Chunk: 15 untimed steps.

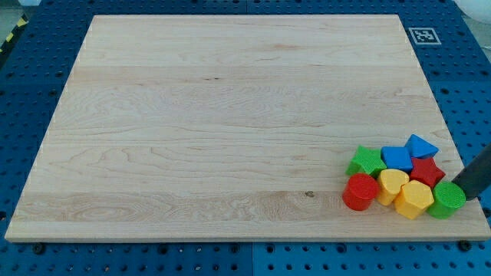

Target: Push green star towards bottom center

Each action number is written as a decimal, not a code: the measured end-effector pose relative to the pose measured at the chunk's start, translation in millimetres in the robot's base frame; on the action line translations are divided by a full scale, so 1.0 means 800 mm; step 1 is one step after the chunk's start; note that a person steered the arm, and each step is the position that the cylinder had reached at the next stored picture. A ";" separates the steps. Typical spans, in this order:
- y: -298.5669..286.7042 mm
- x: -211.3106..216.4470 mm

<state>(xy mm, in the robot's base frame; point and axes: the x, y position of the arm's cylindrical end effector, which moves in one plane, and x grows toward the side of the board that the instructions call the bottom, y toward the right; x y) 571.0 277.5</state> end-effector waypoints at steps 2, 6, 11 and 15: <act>0.027 0.020; 0.027 0.058; -0.023 0.019; -0.128 -0.034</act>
<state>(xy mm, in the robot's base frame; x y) 544.1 174.9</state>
